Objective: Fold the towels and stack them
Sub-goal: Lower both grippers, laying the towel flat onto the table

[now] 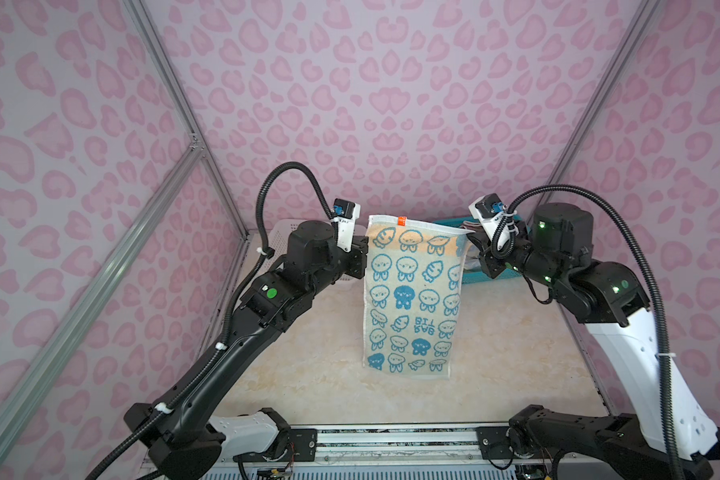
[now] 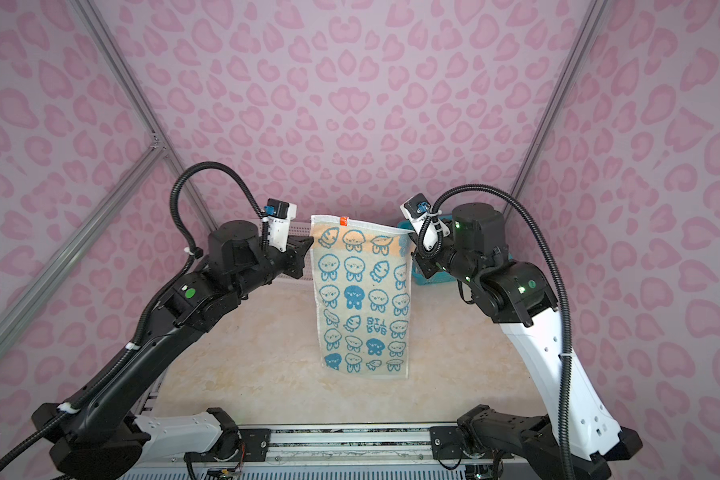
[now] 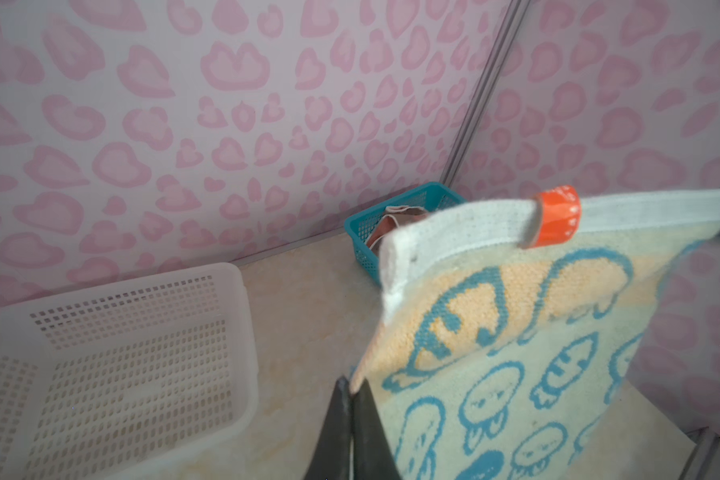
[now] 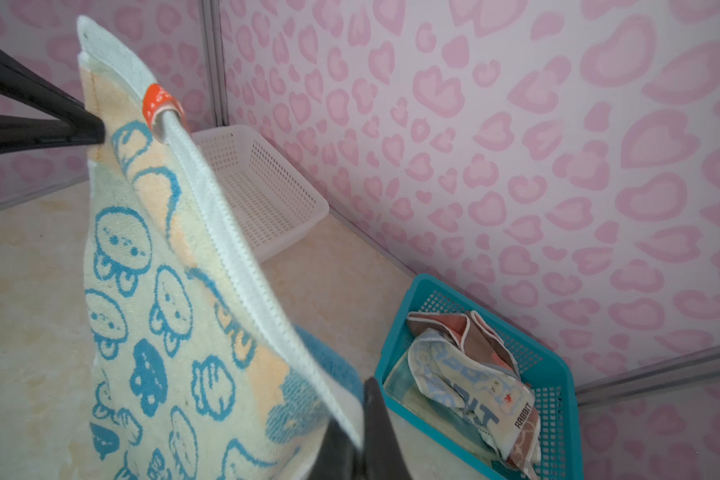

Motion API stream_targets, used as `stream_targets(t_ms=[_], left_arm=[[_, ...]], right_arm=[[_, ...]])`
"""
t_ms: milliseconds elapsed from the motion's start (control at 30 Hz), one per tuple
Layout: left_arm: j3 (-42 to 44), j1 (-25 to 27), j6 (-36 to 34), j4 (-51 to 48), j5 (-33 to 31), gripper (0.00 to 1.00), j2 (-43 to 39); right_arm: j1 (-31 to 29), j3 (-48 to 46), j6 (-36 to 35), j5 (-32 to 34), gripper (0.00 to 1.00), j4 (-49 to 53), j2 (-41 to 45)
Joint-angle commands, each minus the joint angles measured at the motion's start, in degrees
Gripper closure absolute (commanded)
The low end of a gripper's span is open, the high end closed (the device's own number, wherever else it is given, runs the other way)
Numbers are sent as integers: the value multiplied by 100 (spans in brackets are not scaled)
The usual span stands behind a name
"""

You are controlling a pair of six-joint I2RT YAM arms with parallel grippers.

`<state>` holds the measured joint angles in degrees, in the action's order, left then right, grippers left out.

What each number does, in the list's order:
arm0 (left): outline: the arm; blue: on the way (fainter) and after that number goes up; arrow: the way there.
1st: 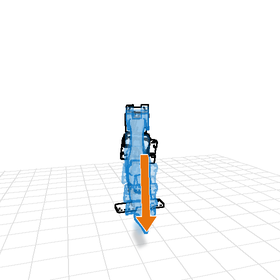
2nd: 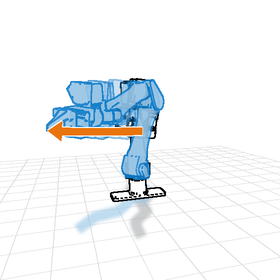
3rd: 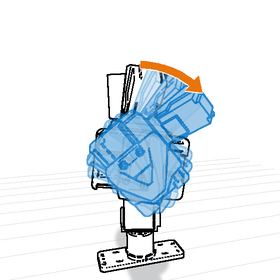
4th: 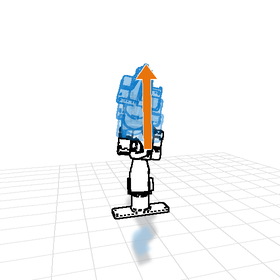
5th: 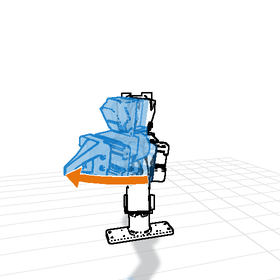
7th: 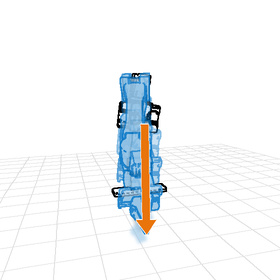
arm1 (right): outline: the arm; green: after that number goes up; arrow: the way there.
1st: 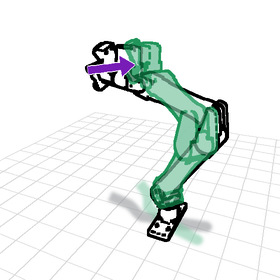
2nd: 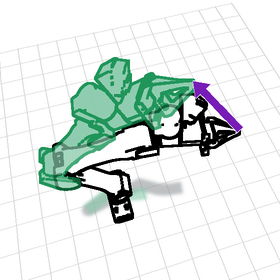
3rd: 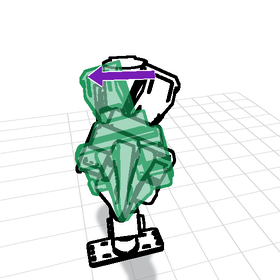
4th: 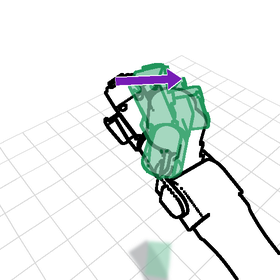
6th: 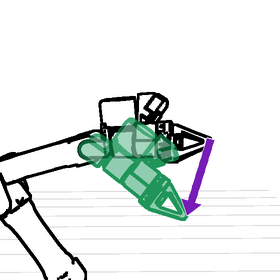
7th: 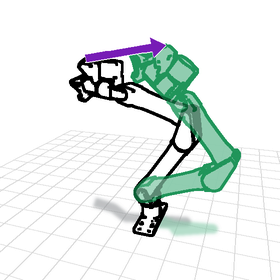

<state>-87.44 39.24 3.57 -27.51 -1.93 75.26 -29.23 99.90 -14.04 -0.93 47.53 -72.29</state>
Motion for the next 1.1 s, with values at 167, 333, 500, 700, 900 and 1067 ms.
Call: stream_targets(t_ms=[167,333,500,700,900,1067], left_arm=[[-167,-157,-330,534,-1160,97,1522],[-341,-189,-496,906,-1432,97,2311],[-188,-191,-557,1357,-1589,97,2759],[269,-199,-697,2134,-1818,97,2897],[977,-196,-771,2942,-1786,97,2718],[1916,-189,-710,3957,-1677,97,2382]], right_arm=[[565,-861,81,-452,100,-1167,-828],[714,-1375,114,-634,100,-1850,-1255],[761,-1926,127,-613,100,-2454,-1612],[822,-2473,209,-535,100,-3131,-1775],[818,-2707,176,-479,100,-3349,-1841],[812,-3192,158,-530,100,-3668,-1700]])
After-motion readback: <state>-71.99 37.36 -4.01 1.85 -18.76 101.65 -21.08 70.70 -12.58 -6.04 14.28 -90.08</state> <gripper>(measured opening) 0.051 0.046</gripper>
